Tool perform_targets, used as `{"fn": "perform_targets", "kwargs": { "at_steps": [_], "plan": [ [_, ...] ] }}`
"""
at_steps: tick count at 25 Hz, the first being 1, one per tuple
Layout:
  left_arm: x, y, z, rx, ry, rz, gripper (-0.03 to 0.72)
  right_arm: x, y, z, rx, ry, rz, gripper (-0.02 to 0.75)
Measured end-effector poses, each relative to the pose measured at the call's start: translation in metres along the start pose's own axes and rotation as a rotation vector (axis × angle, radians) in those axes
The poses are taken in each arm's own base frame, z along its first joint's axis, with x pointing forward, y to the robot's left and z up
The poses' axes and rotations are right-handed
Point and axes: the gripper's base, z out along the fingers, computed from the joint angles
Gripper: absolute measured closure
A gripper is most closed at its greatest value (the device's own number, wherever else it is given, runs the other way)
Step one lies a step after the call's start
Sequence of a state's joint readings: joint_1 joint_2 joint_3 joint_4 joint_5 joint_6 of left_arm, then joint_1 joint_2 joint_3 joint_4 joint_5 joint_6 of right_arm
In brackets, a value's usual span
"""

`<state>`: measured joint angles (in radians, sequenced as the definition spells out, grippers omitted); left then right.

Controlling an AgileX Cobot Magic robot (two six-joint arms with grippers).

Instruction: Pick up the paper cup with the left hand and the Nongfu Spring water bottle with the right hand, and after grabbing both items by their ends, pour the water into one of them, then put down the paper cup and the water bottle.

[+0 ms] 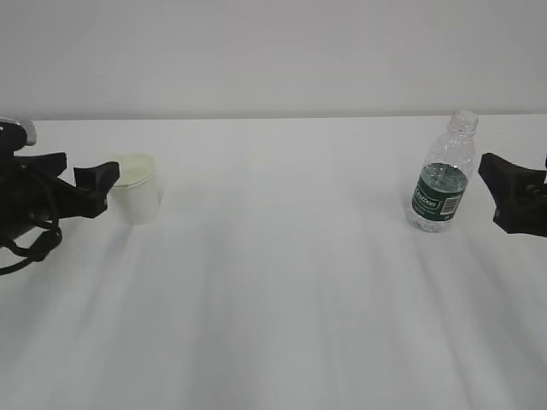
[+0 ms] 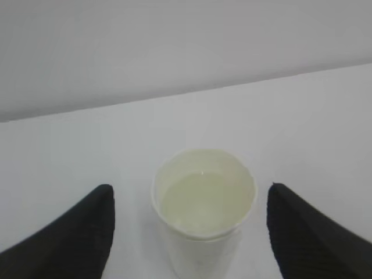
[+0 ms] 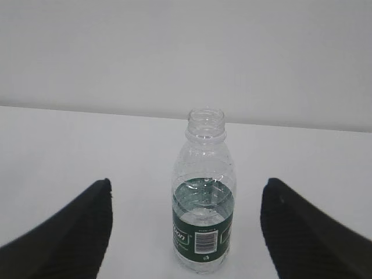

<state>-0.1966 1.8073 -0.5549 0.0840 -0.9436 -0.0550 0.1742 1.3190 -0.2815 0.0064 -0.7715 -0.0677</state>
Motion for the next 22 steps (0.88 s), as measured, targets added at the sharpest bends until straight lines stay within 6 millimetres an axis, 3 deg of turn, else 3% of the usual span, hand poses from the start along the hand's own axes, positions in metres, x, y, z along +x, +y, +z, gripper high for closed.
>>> {"fn": "perform_targets", "kwargs": {
  "at_steps": [11,22],
  "plan": [
    [-0.069,-0.002,-0.047,-0.02,-0.038,0.053,0.101,-0.026,-0.002,-0.033,-0.001,0.034,-0.01,0.145],
    [-0.113,-0.004,-0.108,-0.044,-0.051,0.07,0.101,-0.068,-0.004,-0.07,-0.011,0.073,-0.061,0.145]
  ]
}}
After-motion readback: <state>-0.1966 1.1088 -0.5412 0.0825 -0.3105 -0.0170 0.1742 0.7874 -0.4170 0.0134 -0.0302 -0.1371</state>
